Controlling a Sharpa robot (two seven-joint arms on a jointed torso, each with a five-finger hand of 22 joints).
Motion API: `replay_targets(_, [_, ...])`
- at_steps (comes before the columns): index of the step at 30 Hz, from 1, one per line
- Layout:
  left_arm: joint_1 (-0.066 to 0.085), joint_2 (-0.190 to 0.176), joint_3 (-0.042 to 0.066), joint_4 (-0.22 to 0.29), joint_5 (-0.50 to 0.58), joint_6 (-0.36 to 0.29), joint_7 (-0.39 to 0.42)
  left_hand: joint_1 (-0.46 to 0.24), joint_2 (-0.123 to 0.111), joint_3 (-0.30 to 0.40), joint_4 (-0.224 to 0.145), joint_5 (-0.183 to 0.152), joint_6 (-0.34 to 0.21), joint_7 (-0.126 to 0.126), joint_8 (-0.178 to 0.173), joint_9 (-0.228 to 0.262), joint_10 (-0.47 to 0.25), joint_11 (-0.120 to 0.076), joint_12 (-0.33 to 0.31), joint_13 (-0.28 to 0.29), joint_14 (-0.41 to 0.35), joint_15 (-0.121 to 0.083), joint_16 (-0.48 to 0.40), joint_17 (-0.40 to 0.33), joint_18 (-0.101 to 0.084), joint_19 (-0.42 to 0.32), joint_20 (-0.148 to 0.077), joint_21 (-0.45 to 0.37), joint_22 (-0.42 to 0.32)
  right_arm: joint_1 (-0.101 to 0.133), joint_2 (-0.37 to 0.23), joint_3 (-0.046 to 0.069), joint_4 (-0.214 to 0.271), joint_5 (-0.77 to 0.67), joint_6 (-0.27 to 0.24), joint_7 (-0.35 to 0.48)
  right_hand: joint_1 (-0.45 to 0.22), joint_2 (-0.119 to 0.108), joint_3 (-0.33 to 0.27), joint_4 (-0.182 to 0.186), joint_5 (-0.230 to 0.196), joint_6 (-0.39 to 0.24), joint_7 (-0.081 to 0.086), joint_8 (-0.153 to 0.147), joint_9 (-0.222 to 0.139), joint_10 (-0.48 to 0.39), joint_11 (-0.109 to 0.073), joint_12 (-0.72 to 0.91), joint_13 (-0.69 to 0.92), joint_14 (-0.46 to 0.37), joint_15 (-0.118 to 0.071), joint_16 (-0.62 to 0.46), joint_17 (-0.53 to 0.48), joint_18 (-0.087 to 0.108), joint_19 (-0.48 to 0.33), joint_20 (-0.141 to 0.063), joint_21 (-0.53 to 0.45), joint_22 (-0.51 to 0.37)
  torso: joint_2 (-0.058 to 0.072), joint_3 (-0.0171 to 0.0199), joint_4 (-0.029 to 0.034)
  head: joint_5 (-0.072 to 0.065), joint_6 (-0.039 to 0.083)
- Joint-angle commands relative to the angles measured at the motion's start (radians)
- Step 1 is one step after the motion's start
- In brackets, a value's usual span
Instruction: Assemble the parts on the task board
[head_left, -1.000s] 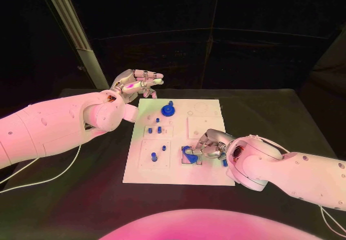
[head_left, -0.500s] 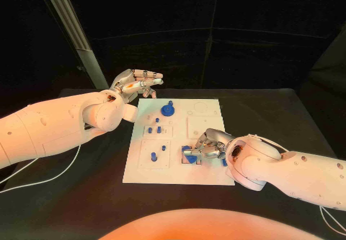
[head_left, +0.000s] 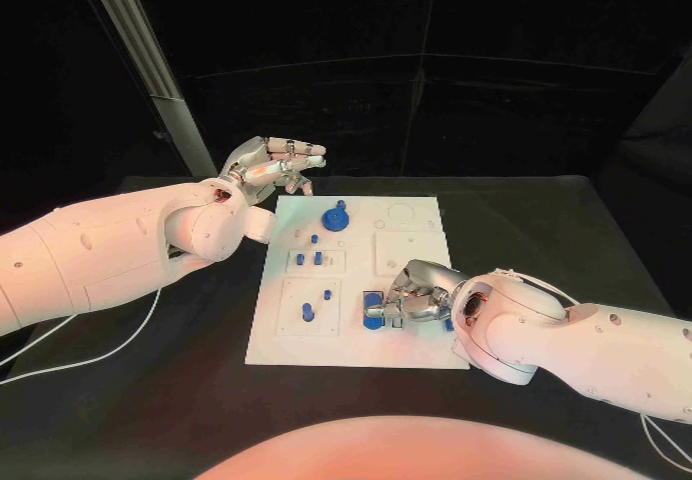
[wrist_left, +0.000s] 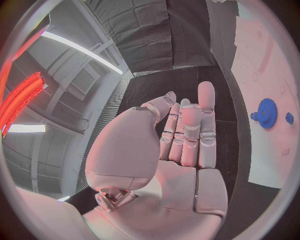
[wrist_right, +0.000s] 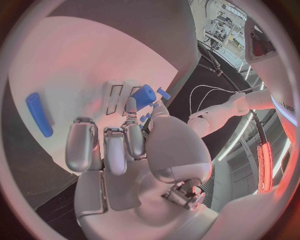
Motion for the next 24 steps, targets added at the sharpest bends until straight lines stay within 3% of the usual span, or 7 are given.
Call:
replay_targets(1, [0.002,0.0,0.001,0.001,0.003,0.011,0.002,-0.002,0.003,-0.001,-0.005,0.006,-0.009,0.001,0.003,0.002,-0.006,-0.001,0.002,0.0,-0.006,0.0,-0.002,-0.001,0.006,-0.005,0.004,-0.006,-0.002,0.001,-0.002,0.0,0.005,0.01,0.018,0.04,-0.01,-0.001,-0.001,0.006,0.004,0.006,0.0,0.001,0.002,0.006,0.0,0.005,0.037,0.081,-0.007,0.001,0.15,-0.007,0.0,-0.007,0.005,0.001,-0.001,0.0,0.0004,-0.002,0.0])
replay_targets(11, [0.002,-0.001,0.0,0.001,0.003,0.012,0.001,-0.002,0.003,-0.001,-0.005,0.006,-0.009,0.001,0.003,0.002,-0.006,-0.001,0.002,0.0,-0.006,0.0,-0.002,-0.001,0.006,-0.005,0.004,-0.006,-0.002,0.001,-0.011,0.0,-0.004,-0.012,0.008,0.017,-0.003,0.007,-0.005,0.008,0.021,0.009,-0.001,-0.001,0.005,0.006,-0.001,0.002,0.036,0.081,-0.008,0.0,0.15,-0.007,0.0,-0.008,0.005,0.001,0.0,-0.0009,0.0013,-0.005,0.004])
replay_targets(15, [0.002,-0.001,0.0,0.001,0.003,0.012,0.0,-0.002,0.003,-0.001,-0.005,0.006,-0.009,0.001,0.003,0.002,-0.006,-0.001,0.002,0.0,-0.006,0.0,-0.002,-0.001,0.006,-0.005,0.004,-0.006,-0.002,0.001,-0.008,0.0,-0.008,-0.032,0.011,0.009,0.079,0.008,0.009,-0.041,0.058,0.014,-0.004,0.0,0.012,0.006,-0.004,-0.003,0.035,0.081,-0.011,0.0,0.15,-0.007,0.0,-0.011,0.005,0.001,0.0,-0.0004,0.0011,-0.005,0.005])
replay_targets(19, [0.002,0.0,0.0,0.001,0.003,0.013,0.0,-0.002,0.003,-0.001,-0.005,0.006,-0.009,0.001,0.003,0.002,-0.006,-0.001,0.002,0.0,-0.006,0.0,-0.002,-0.001,0.006,-0.005,0.004,-0.006,-0.002,0.001,-0.001,0.0,-0.014,-0.053,0.006,-0.007,0.165,0.038,0.047,-0.095,-0.013,0.027,-0.012,0.007,0.021,0.009,-0.012,-0.001,0.038,0.081,-0.017,0.0,0.151,-0.007,0.0,-0.014,0.004,0.002,0.001,-0.0009,0.0019,-0.007,0.003])
replay_targets(24, [0.002,0.001,0.0,0.0,0.003,0.013,-0.001,-0.002,0.003,-0.001,-0.005,0.006,-0.009,0.001,0.003,0.002,-0.006,-0.001,0.002,0.0,-0.006,0.0,-0.002,-0.001,0.006,-0.005,0.004,-0.006,-0.002,0.002,0.011,0.0,-0.029,-0.073,0.012,-0.028,0.217,0.063,0.081,-0.135,-0.049,0.029,-0.019,0.01,0.027,0.012,-0.018,0.001,0.043,0.081,-0.022,0.0,0.152,-0.007,0.0,-0.019,0.003,0.001,0.001,-0.001,0.0024,-0.009,0.003])
